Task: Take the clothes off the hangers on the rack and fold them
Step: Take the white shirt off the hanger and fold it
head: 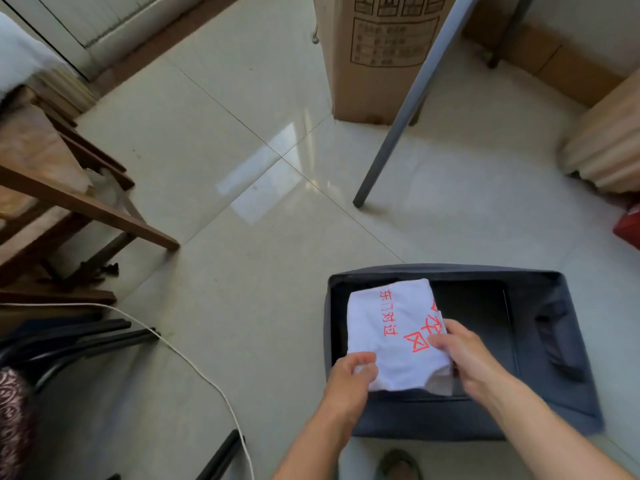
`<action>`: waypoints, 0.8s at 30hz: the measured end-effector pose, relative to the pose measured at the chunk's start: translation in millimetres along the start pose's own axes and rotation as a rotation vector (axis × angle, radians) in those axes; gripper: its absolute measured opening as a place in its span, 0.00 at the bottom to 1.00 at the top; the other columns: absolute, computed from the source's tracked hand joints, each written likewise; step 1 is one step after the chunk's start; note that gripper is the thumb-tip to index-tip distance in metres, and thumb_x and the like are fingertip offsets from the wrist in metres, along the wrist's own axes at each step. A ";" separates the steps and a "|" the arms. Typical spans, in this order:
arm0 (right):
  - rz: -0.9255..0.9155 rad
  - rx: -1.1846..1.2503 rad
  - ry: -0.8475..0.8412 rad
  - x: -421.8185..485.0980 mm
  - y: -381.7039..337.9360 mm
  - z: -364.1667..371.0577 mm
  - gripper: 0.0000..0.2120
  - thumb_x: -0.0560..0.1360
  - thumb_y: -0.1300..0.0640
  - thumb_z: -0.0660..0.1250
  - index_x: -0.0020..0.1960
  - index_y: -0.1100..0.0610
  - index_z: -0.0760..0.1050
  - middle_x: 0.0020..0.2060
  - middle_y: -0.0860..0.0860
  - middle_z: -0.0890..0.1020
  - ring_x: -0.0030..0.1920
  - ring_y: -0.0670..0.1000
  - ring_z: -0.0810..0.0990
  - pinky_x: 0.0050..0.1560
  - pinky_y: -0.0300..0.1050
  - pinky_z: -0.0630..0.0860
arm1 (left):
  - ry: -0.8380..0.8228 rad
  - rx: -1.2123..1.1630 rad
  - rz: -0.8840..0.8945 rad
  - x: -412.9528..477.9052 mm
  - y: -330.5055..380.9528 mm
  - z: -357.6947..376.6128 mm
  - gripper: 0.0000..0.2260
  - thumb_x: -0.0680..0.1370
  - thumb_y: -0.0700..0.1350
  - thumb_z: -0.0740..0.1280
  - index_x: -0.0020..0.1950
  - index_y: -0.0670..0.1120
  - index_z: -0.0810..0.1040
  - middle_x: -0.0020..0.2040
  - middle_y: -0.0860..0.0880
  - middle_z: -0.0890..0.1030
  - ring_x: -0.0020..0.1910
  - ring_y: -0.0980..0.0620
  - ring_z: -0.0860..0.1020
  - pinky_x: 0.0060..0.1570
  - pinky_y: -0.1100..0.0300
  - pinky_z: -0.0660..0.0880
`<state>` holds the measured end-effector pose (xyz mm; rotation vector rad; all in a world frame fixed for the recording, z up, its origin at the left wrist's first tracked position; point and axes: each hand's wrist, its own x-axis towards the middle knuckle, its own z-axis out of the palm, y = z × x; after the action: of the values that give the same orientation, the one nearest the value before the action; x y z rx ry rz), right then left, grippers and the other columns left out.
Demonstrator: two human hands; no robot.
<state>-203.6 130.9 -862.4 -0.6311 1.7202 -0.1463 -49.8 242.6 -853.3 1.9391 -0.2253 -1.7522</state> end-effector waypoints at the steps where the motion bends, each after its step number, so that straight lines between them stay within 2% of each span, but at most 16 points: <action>1: -0.011 0.003 -0.011 4.7 -1.0 1.9 0.11 0.75 0.71 0.61 0.54 0.61 0.77 0.46 0.58 0.84 0.43 0.57 0.82 0.39 0.46 0.75 | 0.011 0.012 0.008 5.2 -1.4 1.0 0.10 0.76 0.44 0.66 0.55 0.54 0.79 0.63 0.52 0.76 0.59 0.56 0.76 0.63 0.57 0.73; 3: -0.029 0.009 -0.026 15.2 0.6 8.0 0.12 0.76 0.71 0.62 0.55 0.61 0.77 0.48 0.59 0.84 0.45 0.57 0.82 0.42 0.47 0.77 | 0.040 0.035 0.028 14.1 -5.1 2.6 0.10 0.76 0.43 0.67 0.55 0.54 0.77 0.66 0.51 0.74 0.61 0.53 0.75 0.63 0.58 0.72; 5: -0.029 -0.046 -0.033 25.2 5.5 15.3 0.16 0.76 0.69 0.63 0.63 0.60 0.73 0.56 0.58 0.81 0.52 0.57 0.81 0.50 0.50 0.77 | 0.070 0.082 0.053 21.6 -8.8 3.5 0.12 0.78 0.41 0.66 0.60 0.52 0.73 0.69 0.51 0.68 0.65 0.53 0.71 0.61 0.64 0.67; 7: -0.046 -0.218 -0.001 32.9 12.2 20.9 0.28 0.76 0.65 0.65 0.74 0.57 0.62 0.68 0.56 0.72 0.67 0.58 0.72 0.63 0.51 0.72 | 0.079 0.172 0.053 28.1 -13.2 5.8 0.18 0.78 0.43 0.67 0.67 0.51 0.71 0.74 0.49 0.60 0.72 0.52 0.64 0.67 0.65 0.61; 8: -0.053 -0.278 0.036 36.1 15.7 23.2 0.32 0.75 0.63 0.66 0.77 0.56 0.58 0.72 0.56 0.67 0.72 0.58 0.67 0.68 0.52 0.68 | 0.064 0.209 0.043 28.5 -13.6 7.8 0.20 0.78 0.45 0.67 0.70 0.51 0.70 0.76 0.49 0.57 0.75 0.52 0.60 0.70 0.63 0.59; 10: -0.080 -0.320 0.097 33.1 19.8 28.2 0.32 0.75 0.62 0.65 0.77 0.55 0.58 0.74 0.57 0.65 0.74 0.57 0.62 0.72 0.52 0.63 | 0.037 0.247 0.036 24.1 -10.2 10.6 0.21 0.79 0.46 0.66 0.72 0.50 0.68 0.78 0.49 0.54 0.77 0.52 0.57 0.71 0.62 0.55; 13: -0.140 -0.300 0.103 10.2 10.9 36.8 0.27 0.77 0.64 0.63 0.74 0.55 0.63 0.69 0.54 0.70 0.69 0.55 0.68 0.68 0.51 0.67 | 0.042 0.201 0.051 15.6 -3.8 9.2 0.19 0.80 0.44 0.65 0.70 0.48 0.70 0.75 0.49 0.62 0.72 0.52 0.65 0.64 0.66 0.61; 16: -0.176 -0.185 0.056 -17.2 -2.3 42.8 0.20 0.78 0.66 0.61 0.69 0.58 0.68 0.57 0.51 0.75 0.55 0.51 0.75 0.58 0.46 0.72 | 0.041 0.107 0.015 -4.1 12.9 5.1 0.15 0.80 0.44 0.65 0.67 0.49 0.74 0.69 0.43 0.71 0.66 0.45 0.73 0.63 0.56 0.70; 18: -0.172 -0.119 0.045 -37.1 -10.6 45.0 0.17 0.77 0.68 0.60 0.65 0.58 0.72 0.56 0.55 0.78 0.53 0.53 0.78 0.60 0.50 0.74 | 0.035 0.027 0.008 -20.0 29.3 -0.5 0.14 0.80 0.42 0.64 0.66 0.49 0.74 0.64 0.45 0.75 0.59 0.49 0.76 0.59 0.55 0.72; 19: -0.175 -0.093 0.034 -50.3 -16.0 44.9 0.16 0.77 0.68 0.61 0.63 0.59 0.73 0.56 0.57 0.79 0.52 0.54 0.78 0.60 0.52 0.75 | 0.029 -0.019 0.017 -28.7 39.9 -3.6 0.14 0.81 0.41 0.63 0.66 0.48 0.74 0.60 0.48 0.77 0.53 0.53 0.76 0.55 0.58 0.74; 21: -0.210 -0.086 -0.006 -78.3 -26.9 43.4 0.15 0.77 0.67 0.61 0.62 0.59 0.74 0.54 0.56 0.79 0.52 0.53 0.79 0.56 0.49 0.75 | 0.023 -0.089 0.045 -48.9 62.1 -9.8 0.12 0.82 0.40 0.62 0.65 0.46 0.74 0.52 0.53 0.77 0.45 0.61 0.75 0.45 0.63 0.73; 24: -0.249 -0.068 -0.070 -125.1 -52.3 36.5 0.12 0.78 0.65 0.62 0.59 0.56 0.75 0.50 0.52 0.80 0.52 0.52 0.80 0.51 0.46 0.76 | 0.027 -0.126 0.099 -86.1 101.1 -21.6 0.11 0.82 0.41 0.62 0.64 0.47 0.75 0.55 0.49 0.77 0.49 0.57 0.75 0.48 0.60 0.74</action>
<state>-137.8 155.9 -740.8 -0.8904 1.5802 -0.2387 -20.7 200.5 -729.0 1.8291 -0.1927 -1.6360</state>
